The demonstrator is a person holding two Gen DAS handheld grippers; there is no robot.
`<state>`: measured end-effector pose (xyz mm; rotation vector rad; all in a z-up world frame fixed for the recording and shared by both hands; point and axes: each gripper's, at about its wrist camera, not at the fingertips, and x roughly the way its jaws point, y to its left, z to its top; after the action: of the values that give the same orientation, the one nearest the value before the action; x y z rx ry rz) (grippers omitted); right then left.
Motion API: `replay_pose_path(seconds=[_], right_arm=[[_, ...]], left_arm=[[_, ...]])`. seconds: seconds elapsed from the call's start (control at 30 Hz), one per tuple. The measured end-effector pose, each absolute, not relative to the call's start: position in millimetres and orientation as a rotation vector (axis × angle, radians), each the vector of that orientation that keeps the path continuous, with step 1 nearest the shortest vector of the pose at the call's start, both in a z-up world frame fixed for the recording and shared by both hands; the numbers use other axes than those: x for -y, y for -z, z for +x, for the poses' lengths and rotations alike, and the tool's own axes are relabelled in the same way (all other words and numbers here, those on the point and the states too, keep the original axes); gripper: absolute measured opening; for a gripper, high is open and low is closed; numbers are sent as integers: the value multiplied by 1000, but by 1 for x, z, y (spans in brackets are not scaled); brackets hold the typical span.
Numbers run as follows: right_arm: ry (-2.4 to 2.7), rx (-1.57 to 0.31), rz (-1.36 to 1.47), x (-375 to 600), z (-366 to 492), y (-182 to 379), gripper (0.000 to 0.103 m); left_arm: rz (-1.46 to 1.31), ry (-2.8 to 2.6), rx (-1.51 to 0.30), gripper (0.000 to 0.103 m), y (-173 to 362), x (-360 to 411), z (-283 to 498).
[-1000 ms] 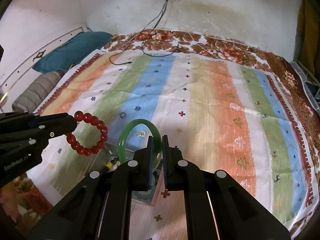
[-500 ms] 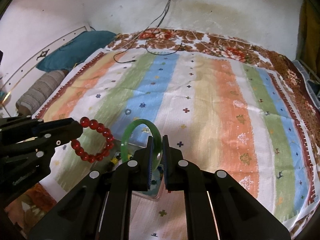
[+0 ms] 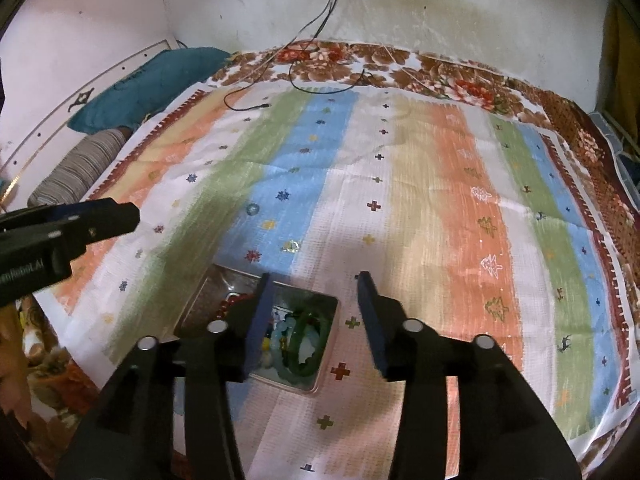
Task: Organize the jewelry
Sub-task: 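Lower both items into the tin and open both tools, then move both tools toward the gold charm and silver ring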
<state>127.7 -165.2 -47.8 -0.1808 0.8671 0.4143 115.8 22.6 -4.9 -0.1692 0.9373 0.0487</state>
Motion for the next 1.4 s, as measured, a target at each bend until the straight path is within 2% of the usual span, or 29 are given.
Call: replay_pose_path(seconds=[0.2, 0.47, 0.73, 0.83, 1.03, 1.13, 1.4], right_arm=[[-431, -885, -192, 158, 131, 52, 46], [-447, -920, -196, 143, 145, 61, 55], [-490, -951, -245, 125, 156, 71, 56], [-484, -964, -241, 124, 165, 75, 62], [-472, -1022, -212, 125, 187, 88, 62], [-477, -1050, -219, 119, 194, 96, 67], [-484, -1075, -242, 109, 206, 109, 70]], left_arm=[[-190, -50, -956, 39, 8, -30, 125], [-202, -75, -1000, 54, 21, -40, 145], [-236, -76, -1066, 54, 45, -52, 171], [-240, -87, -1062, 54, 48, -55, 179], [-213, -91, -1077, 54, 57, -54, 195], [-183, -83, -1087, 54, 62, -52, 202], [-169, -117, -1114, 54, 78, -60, 218]])
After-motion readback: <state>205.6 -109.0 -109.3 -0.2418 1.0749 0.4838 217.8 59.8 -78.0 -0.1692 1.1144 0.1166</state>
